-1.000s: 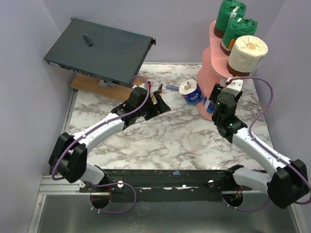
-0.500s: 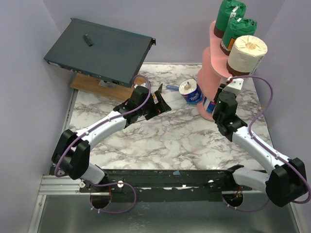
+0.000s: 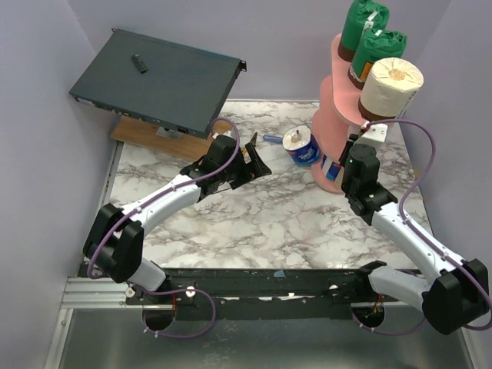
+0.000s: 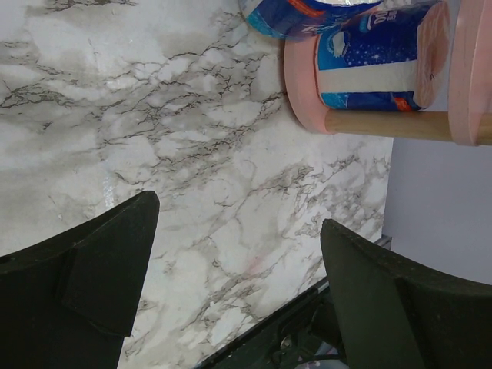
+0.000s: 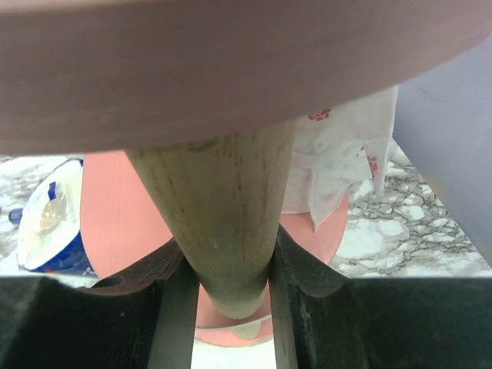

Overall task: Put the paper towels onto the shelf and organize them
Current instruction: Adjust the shelf at the center of the board.

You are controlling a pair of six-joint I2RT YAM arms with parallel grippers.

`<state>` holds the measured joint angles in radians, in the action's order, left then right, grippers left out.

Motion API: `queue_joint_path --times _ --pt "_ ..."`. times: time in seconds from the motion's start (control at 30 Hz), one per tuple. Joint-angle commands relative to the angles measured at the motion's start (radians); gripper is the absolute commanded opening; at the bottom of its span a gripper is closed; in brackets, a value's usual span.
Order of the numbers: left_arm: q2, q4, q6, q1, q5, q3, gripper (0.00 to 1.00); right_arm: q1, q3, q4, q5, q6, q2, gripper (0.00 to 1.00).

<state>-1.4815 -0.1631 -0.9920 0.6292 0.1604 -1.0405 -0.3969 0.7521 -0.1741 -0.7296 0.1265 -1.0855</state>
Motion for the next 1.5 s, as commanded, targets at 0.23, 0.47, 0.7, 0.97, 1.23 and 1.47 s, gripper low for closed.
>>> queue_joint_path --times 0.23,0.47,0.7,0.97,1.23,1.47 --pt "-0.063 -0.002 0.01 -0.005 -0.014 -0.07 0.9 -0.029 0.069 0.243 0.172 0.143 0.115 0.11" --pt "-0.102 -0.036 0.033 -0.007 -0.044 -0.121 0.9 -0.084 0.028 0.303 0.181 0.213 0.162 0.11" --pt "-0.152 -0.07 0.046 -0.016 -0.058 -0.179 0.9 -0.141 0.012 0.339 0.18 0.28 0.179 0.11" --pt "-0.182 -0.09 0.057 -0.031 -0.076 -0.214 0.9 -0.282 0.054 0.366 0.094 0.34 0.142 0.1" --pt "-0.238 -0.118 0.072 -0.046 -0.091 -0.28 0.9 -0.334 0.067 0.385 0.082 0.383 0.144 0.1" --pt "-0.344 -0.175 0.122 -0.054 -0.12 -0.417 0.91 -0.359 0.055 0.405 0.087 0.399 0.165 0.11"
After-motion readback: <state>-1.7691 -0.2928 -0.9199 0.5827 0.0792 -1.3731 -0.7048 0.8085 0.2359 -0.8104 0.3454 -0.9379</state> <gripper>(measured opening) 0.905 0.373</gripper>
